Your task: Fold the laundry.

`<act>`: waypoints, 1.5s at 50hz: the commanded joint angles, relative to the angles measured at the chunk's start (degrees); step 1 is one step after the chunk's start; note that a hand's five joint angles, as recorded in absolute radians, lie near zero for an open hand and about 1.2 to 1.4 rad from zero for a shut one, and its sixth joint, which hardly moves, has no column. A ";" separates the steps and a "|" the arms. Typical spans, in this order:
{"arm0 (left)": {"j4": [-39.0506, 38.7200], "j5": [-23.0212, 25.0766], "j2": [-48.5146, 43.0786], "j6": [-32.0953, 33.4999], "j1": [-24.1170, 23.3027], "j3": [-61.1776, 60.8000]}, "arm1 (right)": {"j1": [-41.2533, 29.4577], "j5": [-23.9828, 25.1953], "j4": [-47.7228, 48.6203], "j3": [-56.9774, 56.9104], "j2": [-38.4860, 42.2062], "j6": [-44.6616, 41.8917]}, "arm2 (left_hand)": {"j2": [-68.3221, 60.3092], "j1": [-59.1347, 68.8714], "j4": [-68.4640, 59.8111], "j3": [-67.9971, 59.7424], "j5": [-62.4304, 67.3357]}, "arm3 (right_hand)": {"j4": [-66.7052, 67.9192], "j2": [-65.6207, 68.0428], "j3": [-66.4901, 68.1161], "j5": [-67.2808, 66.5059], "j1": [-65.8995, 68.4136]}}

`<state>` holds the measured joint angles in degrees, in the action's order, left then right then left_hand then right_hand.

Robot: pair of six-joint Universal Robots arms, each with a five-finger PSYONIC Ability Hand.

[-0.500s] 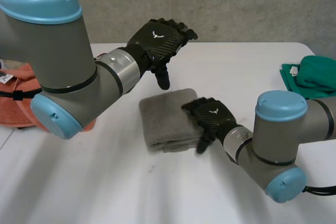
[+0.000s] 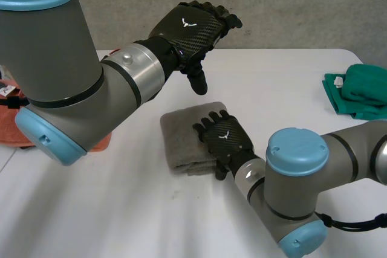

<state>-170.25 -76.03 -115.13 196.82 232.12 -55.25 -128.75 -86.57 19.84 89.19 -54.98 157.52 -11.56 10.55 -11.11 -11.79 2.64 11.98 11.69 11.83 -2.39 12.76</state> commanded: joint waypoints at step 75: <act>-0.44 0.18 2.55 -4.34 1.84 -1.35 | 54.48 21.35 30.17 -34.79 29.32 4.99 | 1.56 -0.55 1.11 1.79 -2.64 | 68.02 68.31 68.17 -67.61 67.24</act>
<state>-170.69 -75.79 -112.58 192.48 234.28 -56.49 -76.68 -67.91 47.28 49.38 -24.54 162.21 -11.56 10.54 -11.11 -11.79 2.64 68.44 66.24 67.23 -54.78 60.57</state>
